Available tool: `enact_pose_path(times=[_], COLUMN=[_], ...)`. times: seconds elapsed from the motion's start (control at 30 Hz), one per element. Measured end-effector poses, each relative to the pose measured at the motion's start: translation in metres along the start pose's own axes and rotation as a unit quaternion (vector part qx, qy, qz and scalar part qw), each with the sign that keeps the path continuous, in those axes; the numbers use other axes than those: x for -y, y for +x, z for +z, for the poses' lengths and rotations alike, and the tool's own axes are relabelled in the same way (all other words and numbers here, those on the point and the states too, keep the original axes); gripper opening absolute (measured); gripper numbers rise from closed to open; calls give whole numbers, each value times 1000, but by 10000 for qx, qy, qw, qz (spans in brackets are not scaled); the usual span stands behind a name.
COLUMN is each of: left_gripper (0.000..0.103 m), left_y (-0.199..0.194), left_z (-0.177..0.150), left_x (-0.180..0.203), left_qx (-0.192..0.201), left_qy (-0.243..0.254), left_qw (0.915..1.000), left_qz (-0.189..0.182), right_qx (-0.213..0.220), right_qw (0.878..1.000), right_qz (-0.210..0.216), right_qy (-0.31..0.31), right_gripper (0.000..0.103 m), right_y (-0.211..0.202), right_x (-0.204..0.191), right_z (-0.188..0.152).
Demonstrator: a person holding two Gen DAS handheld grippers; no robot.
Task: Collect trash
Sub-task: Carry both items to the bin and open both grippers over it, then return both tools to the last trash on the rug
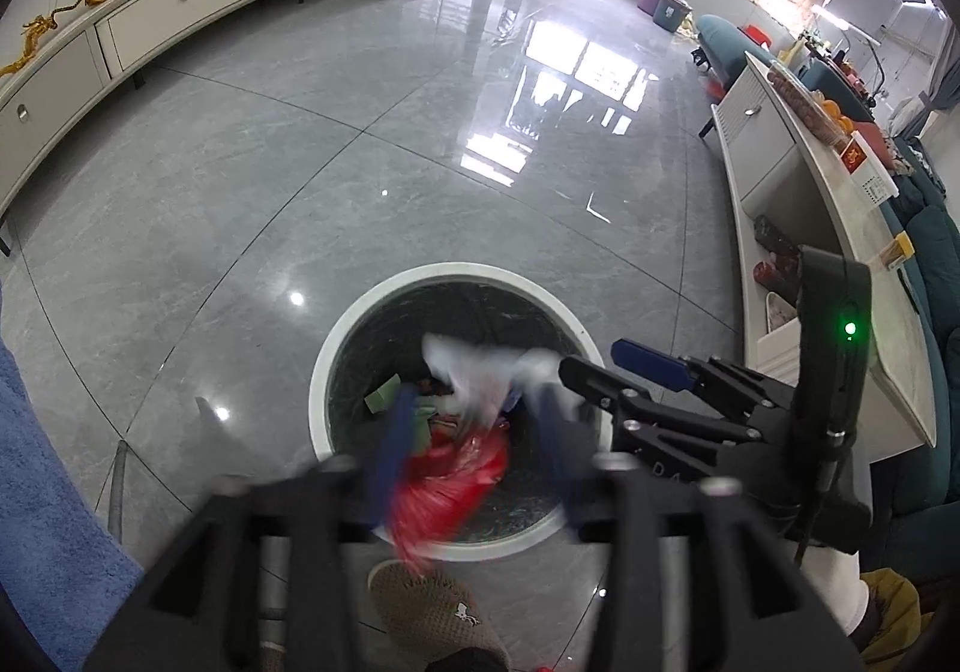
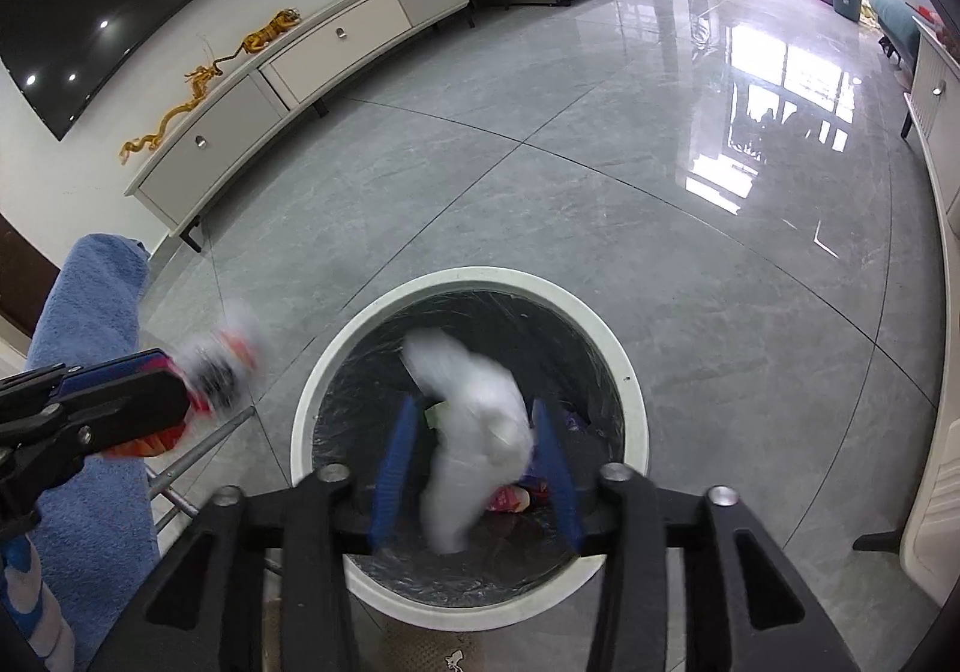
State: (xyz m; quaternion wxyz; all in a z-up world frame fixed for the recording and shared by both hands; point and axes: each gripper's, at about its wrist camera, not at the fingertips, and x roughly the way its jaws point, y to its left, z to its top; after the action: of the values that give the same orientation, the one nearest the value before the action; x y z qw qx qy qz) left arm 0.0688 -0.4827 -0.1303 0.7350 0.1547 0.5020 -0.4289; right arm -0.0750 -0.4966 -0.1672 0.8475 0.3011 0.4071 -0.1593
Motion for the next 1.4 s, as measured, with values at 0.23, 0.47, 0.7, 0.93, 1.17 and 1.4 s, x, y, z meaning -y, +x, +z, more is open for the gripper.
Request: enact_pose_path(times=[0.23, 0.47, 0.7, 0.93, 1.17, 1.4], left_gripper=[57, 57, 57, 57, 57, 57], left_y=[-17, -52, -98, -158, -218, -266], left_z=[1, -3, -14, -39, -69, -99], left_x=[9, 20, 35, 36, 35, 32], left_qx=[183, 542, 1069, 1867, 2472, 2922], left_qy=[90, 175, 370, 325, 202, 63], left_qw=[9998, 9983, 9925, 9778, 9625, 9480], left_qz=[-37, 115, 471, 889, 1101, 1262], right_qx=[140, 429, 752, 1230, 1740, 2191], right_qw=[9998, 9987, 9968, 9922, 9842, 9752], right_qz=[-76, -131, -130, -184, -255, -225], right_qy=[69, 236, 219, -34, -207, -230], right_gripper=[47, 49, 57, 76, 88, 89], right_y=[-14, -44, -82, -129, -174, -213], right_x=[6, 15, 5, -23, -51, -75], right_z=[2, 4, 1, -2, -10, -22])
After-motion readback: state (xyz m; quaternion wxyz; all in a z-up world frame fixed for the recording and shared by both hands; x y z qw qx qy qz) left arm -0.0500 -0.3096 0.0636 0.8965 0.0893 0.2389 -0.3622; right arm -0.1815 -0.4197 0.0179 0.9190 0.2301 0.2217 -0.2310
